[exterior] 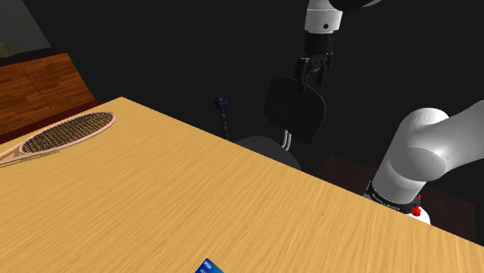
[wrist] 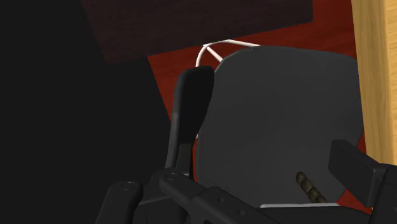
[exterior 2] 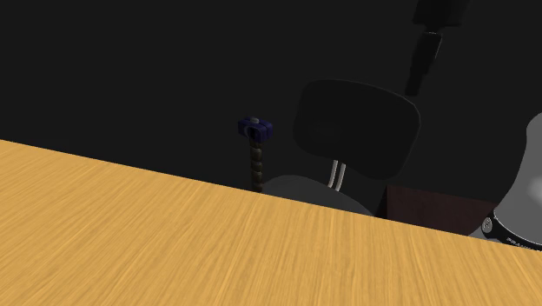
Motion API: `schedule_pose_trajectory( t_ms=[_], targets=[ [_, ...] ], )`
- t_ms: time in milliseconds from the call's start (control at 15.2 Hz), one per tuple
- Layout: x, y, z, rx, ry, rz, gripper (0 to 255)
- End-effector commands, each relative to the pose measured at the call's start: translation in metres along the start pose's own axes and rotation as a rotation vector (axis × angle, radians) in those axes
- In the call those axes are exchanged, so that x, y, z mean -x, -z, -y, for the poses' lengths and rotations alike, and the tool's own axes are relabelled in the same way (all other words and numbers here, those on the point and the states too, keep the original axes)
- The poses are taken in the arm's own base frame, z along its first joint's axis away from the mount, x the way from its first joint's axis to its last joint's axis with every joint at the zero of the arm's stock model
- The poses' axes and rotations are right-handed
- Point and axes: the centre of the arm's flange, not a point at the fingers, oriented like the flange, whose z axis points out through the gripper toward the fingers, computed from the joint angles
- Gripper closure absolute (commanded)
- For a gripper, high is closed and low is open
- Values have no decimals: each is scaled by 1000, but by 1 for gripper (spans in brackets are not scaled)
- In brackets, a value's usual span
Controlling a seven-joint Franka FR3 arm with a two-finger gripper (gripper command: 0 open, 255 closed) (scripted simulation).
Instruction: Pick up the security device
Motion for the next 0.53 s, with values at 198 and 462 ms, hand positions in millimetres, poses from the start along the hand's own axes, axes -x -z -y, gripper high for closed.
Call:
schedule_pose_trajectory(
  t_ms=[198,462],
  targets=[
    [-30,-3,28,3,-5,12,0],
    [-71,-7,65,7,-12,28,0]
  ],
)
